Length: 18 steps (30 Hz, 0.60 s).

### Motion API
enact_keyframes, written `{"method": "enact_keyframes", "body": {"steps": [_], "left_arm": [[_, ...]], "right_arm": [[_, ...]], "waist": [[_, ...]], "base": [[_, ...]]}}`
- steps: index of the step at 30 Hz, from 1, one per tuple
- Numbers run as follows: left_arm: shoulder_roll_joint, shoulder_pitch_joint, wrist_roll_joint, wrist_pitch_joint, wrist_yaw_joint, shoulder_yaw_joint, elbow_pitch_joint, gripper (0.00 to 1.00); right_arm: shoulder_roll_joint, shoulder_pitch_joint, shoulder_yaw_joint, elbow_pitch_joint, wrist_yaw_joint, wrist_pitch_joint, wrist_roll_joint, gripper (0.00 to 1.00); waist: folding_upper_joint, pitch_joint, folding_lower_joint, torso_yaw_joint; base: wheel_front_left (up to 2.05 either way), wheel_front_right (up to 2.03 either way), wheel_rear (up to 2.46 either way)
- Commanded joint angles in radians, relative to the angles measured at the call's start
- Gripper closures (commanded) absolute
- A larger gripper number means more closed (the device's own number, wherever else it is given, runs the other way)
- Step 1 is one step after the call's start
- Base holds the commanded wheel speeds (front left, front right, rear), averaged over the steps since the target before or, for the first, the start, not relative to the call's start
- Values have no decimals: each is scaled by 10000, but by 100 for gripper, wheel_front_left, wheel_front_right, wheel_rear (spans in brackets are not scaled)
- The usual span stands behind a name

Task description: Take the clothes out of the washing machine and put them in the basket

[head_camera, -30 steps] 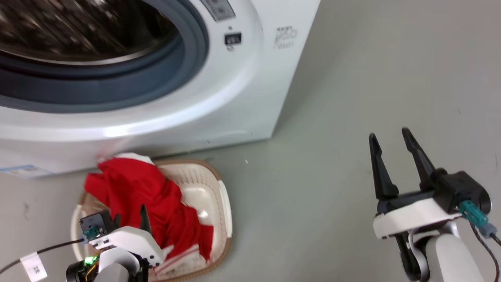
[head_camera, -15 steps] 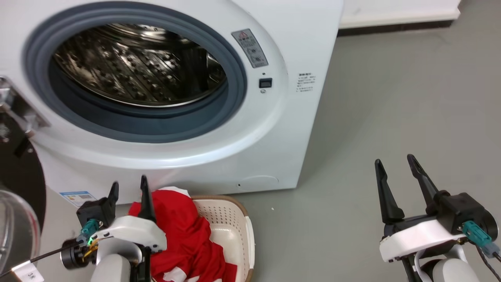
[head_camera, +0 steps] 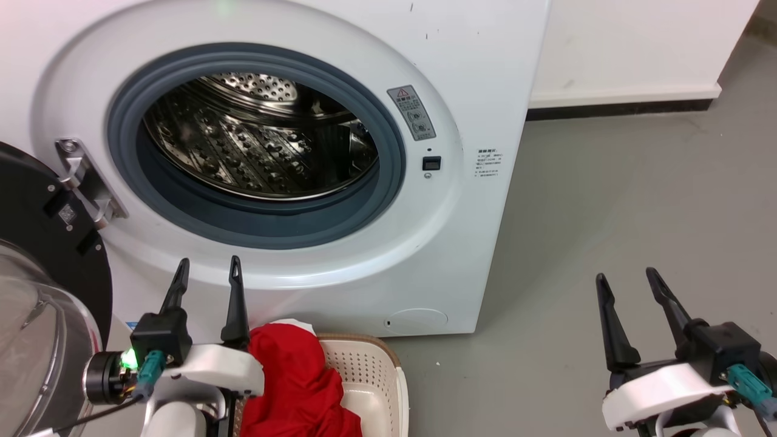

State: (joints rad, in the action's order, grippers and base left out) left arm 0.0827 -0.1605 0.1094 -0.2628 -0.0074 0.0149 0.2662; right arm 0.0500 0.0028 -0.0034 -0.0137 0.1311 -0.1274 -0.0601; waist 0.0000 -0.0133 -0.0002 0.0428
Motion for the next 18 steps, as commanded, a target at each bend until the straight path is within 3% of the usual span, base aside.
{"method": "enact_keyframes", "body": {"steps": [1,8,18], "left_arm": [[77,274,-220,42,131,-103,-309,0],[247,1165,-466,579,410,-188,-1338,0],[244,1666,-206,921,400,-227,-1774,0]], "right_arm": [[4,220,-66,102,-7,35,84,0],[5,556,-133,295,-7,207,184,0],[4,626,-110,439,-7,277,203,0]], "waist": [[0,125,2,-69],[0,242,2,-288],[0,243,2,-232]], "base": [[0,0,0],[0,0,0],[0,0,0]]}}
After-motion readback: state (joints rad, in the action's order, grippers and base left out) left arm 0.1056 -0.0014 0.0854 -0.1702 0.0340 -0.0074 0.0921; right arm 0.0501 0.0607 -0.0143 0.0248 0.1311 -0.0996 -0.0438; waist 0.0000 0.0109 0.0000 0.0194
